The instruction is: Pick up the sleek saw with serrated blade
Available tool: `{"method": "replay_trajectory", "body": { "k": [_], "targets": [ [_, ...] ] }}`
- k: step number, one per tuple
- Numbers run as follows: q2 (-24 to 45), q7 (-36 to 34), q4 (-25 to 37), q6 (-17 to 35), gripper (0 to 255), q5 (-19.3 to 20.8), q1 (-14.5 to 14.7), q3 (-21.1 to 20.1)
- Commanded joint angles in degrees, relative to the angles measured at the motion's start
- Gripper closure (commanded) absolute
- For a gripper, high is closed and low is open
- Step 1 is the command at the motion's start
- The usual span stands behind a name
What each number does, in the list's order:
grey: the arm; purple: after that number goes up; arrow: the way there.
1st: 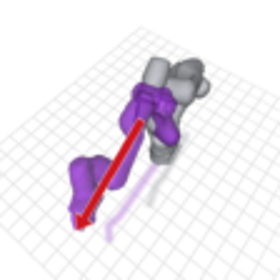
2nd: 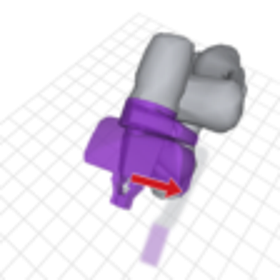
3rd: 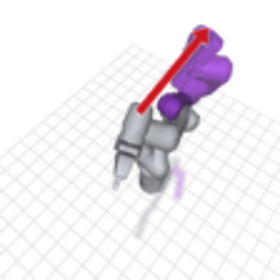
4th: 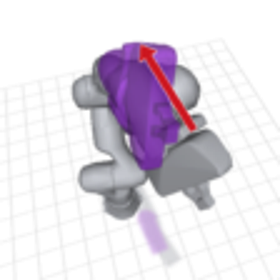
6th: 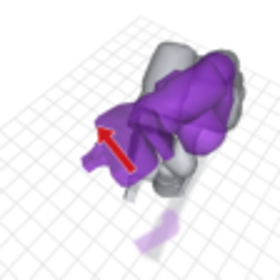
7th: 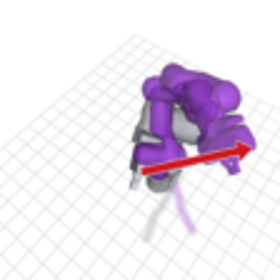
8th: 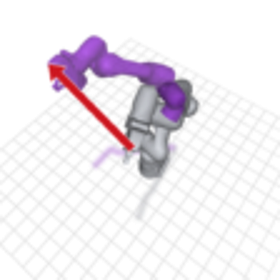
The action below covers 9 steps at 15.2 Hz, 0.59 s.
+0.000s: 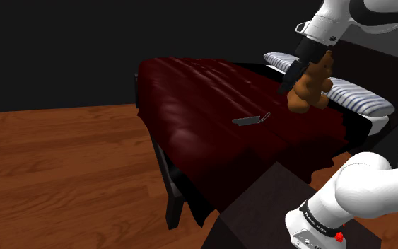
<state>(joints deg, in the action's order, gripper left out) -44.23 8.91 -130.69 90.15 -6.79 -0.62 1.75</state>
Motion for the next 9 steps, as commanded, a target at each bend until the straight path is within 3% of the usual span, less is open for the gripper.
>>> {"method": "replay_trajectory", "body": {
  "k": [1,9],
  "targets": [
    [0.0,0.0,0.0,0.0,0,0.0,0.0,0.0],
    [1.88,19.66,-8.29,8.31,0,7.5,0.88,9.37]
  ]
}}
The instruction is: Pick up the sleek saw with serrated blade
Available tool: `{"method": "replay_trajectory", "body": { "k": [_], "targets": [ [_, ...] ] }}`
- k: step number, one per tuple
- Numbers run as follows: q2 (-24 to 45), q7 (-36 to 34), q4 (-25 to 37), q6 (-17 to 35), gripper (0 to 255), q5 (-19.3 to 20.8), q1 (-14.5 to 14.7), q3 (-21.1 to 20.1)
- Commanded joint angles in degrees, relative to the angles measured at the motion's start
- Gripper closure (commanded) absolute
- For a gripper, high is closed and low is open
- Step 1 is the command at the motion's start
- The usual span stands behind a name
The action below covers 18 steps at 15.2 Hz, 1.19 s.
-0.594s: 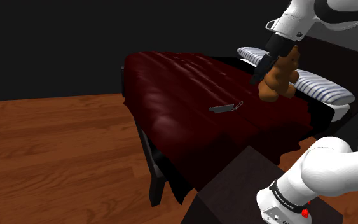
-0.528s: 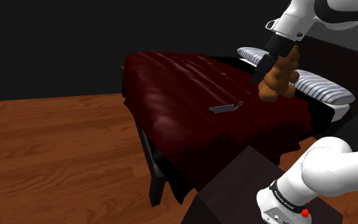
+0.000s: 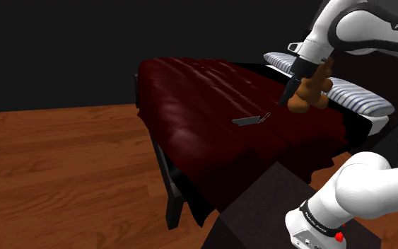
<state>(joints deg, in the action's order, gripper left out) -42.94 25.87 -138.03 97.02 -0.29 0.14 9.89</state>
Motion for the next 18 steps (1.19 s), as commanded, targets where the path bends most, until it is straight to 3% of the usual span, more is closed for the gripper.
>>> {"method": "replay_trajectory", "body": {
  "k": [1,11,18],
  "targets": [
    [1.33,5.13,-1.58,2.65,0,1.92,0.22,2.46],
    [14.83,29.43,-2.52,16.57,0,8.49,2.44,15.15],
    [30.13,47.98,2.4,26.56,0,6.39,5.99,23.67]
  ]
}}
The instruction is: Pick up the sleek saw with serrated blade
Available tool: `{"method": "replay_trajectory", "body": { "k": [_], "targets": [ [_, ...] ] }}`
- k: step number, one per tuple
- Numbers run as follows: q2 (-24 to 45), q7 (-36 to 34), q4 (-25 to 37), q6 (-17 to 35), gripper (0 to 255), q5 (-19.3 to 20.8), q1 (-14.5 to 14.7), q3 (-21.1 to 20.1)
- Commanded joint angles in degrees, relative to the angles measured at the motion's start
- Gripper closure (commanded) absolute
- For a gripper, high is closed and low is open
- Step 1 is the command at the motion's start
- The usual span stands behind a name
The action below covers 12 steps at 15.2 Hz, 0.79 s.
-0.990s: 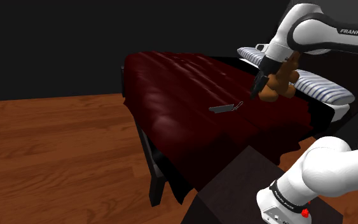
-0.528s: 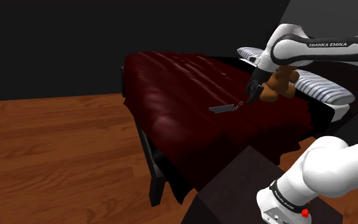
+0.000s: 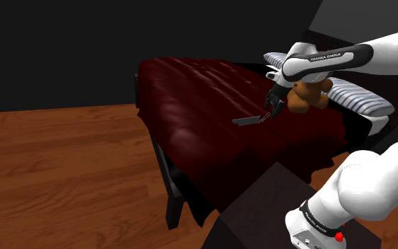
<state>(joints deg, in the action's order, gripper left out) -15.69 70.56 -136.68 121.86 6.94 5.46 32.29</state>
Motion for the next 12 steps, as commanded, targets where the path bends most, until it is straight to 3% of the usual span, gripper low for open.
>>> {"method": "replay_trajectory", "body": {
  "k": [1,6,12],
  "targets": [
    [5.42,6.22,2.11,3.0,0,-1.9,1.18,2.3],
    [19.13,21.95,8.65,8.17,0,-10.12,1.94,5.01],
    [34.94,38.63,19.26,11.14,0,-20.0,-2.84,1.51]
  ]
}}
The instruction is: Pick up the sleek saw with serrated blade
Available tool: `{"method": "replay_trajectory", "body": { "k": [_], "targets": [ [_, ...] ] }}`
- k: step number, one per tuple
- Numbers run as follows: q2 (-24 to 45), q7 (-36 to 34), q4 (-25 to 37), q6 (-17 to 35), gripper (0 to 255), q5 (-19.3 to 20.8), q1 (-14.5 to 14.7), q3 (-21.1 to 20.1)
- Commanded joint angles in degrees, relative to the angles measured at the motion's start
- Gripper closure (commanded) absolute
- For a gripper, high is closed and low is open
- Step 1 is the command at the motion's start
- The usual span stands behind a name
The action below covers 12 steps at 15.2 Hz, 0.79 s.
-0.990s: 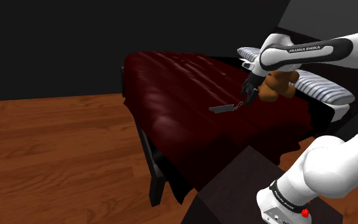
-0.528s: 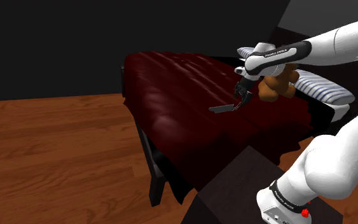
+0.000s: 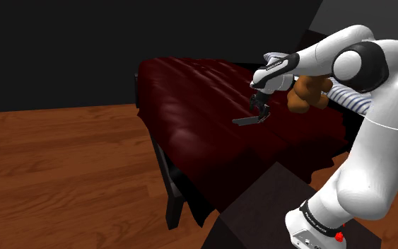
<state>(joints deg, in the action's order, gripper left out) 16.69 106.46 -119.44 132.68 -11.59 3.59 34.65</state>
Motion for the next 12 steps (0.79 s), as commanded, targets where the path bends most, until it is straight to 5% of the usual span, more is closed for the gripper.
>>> {"method": "replay_trajectory", "body": {
  "k": [1,10,11,12],
  "targets": [
    [4.09,4.15,3.3,0.49,0,-2.17,-1.69,-1.49],
    [8.27,6.19,2.57,4.87,0,-5.4,-3.31,-3.58],
    [8.17,6.19,2.37,4.99,255,-5.38,-3.26,-3.56],
    [8.17,6.22,2.34,5.02,255,-5.4,-3.28,-3.56]
  ]
}}
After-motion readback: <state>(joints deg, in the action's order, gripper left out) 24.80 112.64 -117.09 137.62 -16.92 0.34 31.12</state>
